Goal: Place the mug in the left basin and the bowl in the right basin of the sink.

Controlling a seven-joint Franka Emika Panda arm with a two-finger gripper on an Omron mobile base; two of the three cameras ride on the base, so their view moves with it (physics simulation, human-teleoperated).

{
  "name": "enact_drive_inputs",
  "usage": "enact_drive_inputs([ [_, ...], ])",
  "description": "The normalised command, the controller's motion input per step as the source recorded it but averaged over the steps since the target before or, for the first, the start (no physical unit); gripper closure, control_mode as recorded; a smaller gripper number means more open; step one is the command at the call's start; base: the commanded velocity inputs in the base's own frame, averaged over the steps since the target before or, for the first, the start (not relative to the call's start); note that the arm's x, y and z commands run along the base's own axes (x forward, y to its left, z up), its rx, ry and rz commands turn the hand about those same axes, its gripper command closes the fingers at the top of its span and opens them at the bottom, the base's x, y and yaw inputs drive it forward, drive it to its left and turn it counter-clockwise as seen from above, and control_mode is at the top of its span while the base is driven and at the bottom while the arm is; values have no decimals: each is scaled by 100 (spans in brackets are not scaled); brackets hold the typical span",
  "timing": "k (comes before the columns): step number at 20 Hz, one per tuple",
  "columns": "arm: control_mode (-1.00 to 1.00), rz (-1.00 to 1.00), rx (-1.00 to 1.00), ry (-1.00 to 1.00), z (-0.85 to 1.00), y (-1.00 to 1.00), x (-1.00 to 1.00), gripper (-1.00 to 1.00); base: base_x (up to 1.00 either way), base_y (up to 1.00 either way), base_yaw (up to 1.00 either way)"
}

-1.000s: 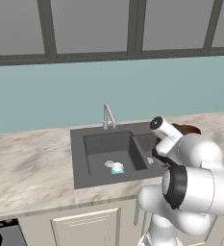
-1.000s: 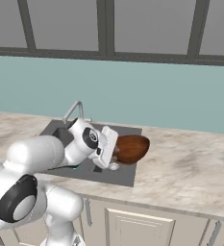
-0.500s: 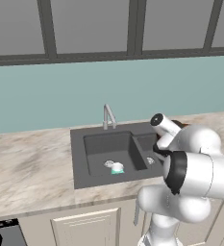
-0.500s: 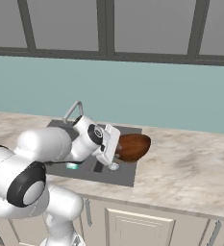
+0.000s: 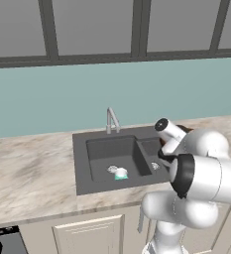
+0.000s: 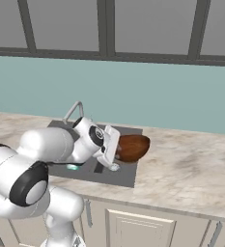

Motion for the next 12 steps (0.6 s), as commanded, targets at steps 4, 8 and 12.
enact_drive_inputs([
  [4, -100, 0, 0, -8, -2, 31, 0, 100, 0, 0, 0],
  [8, -100, 0, 0, -7, -10, 29, 0, 100, 0, 0, 0],
  [12, -100, 0, 2, -2, -39, 19, 2, 100, 0, 0, 0],
])
